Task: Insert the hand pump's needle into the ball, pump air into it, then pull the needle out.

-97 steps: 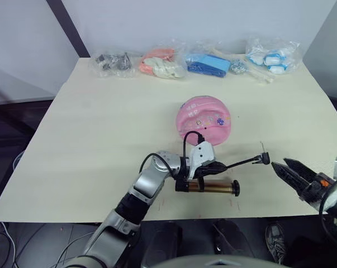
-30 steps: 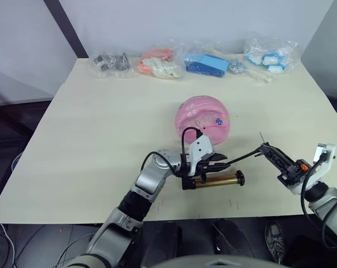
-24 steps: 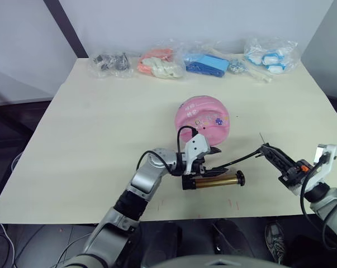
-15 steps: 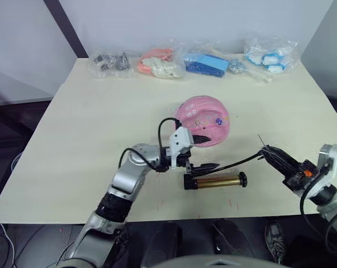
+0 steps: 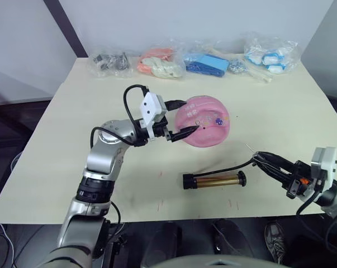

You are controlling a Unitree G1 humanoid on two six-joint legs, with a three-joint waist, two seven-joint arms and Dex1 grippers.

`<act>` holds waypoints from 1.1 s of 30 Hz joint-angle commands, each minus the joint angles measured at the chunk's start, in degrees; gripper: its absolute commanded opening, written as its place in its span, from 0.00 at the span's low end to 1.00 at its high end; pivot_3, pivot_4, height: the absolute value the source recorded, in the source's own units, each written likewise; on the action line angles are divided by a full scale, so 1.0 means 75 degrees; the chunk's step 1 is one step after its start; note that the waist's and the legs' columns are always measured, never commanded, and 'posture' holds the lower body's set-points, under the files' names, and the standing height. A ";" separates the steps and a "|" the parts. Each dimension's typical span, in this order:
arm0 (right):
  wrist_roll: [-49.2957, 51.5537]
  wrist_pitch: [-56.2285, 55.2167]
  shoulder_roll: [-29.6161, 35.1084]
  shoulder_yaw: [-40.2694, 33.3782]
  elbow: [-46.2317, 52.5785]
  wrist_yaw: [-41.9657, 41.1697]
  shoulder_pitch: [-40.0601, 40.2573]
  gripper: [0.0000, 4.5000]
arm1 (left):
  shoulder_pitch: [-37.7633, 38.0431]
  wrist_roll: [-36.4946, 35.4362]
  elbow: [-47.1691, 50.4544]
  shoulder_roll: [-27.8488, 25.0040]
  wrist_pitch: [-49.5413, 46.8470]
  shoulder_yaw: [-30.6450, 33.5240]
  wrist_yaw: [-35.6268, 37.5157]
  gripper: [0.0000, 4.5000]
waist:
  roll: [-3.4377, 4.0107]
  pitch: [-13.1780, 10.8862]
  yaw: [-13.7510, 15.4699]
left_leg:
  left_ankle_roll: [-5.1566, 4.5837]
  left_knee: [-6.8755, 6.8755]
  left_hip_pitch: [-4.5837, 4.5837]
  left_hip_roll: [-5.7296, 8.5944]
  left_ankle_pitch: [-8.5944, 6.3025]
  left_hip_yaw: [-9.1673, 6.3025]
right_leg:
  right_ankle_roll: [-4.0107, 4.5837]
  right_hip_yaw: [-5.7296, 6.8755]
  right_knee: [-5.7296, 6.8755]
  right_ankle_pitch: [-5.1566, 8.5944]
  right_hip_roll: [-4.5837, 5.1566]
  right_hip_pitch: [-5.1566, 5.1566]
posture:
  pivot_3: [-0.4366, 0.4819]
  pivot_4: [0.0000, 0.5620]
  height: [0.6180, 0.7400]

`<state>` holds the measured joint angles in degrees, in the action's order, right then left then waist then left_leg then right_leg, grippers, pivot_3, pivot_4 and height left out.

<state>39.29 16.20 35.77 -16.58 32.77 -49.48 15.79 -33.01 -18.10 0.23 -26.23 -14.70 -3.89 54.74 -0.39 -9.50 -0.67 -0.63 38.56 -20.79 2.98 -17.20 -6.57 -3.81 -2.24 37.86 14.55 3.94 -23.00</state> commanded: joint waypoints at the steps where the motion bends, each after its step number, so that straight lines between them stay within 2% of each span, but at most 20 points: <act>1: -0.0023 -0.0140 0.0083 -0.0026 0.0119 -0.0100 -0.0143 0.08 | -0.0562 0.0189 -0.0494 -0.0051 0.0240 0.0060 -0.0060 0.99 | -0.0004 -0.0002 0.0003 | 0.0000 0.0000 0.0000 0.0000 0.0000 -0.0001 | 0.0000 0.0001 0.0000 0.0000 0.0000 0.0000 | 0.48 0.27 1.00; 12: -0.0065 0.0040 0.0111 -0.0066 0.0199 0.0091 -0.0304 0.08 | -0.2098 0.1091 -0.2904 0.0313 0.0693 -0.0660 0.0202 0.99 | -0.0013 -0.0007 -0.0001 | 0.0002 0.0001 -0.0014 0.0005 0.0001 0.0000 | 0.0000 0.0000 0.0000 0.0000 -0.0001 -0.0013 | 0.48 0.27 1.00; 19: -0.0219 0.0048 0.0055 -0.0146 0.0243 0.0369 -0.0048 0.08 | -0.2504 0.1448 -0.3811 0.0443 0.0891 -0.0796 0.0365 0.99 | -0.0014 -0.0008 -0.0030 | 0.0002 0.0001 -0.0018 0.0008 0.0001 0.0005 | 0.0000 -0.0006 0.0001 0.0000 0.0000 -0.0020 | 0.48 0.27 1.00; 25: -0.0194 0.0108 0.0054 -0.0173 0.0253 0.0515 0.0000 0.08 | -0.2604 0.1629 -0.3999 0.0408 0.0880 -0.0812 0.0431 0.99 | -0.0016 -0.0009 -0.0013 | 0.0002 0.0002 -0.0018 0.0008 0.0001 0.0003 | -0.0001 -0.0005 0.0008 0.0000 0.0000 -0.0020 | 0.48 0.27 1.00; 33: -0.0164 0.0287 0.0060 -0.0023 0.0253 0.0668 -0.0074 0.08 | -0.2408 0.1658 -0.3356 0.0112 0.0293 -0.0735 0.0488 0.99 | -0.0016 -0.0009 -0.0016 | 0.0002 0.0002 -0.0017 0.0007 0.0001 0.0003 | 0.0000 -0.0006 0.0008 0.0000 -0.0001 -0.0020 | 0.48 0.27 1.00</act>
<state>37.23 18.52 36.05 -16.22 32.70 -44.56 15.51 -50.81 -5.70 -27.53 -24.87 -12.14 -10.04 58.43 -0.51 -9.57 -0.79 -0.62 38.58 -20.92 3.03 -17.19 -6.56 -3.81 -2.27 37.91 14.55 3.94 -23.16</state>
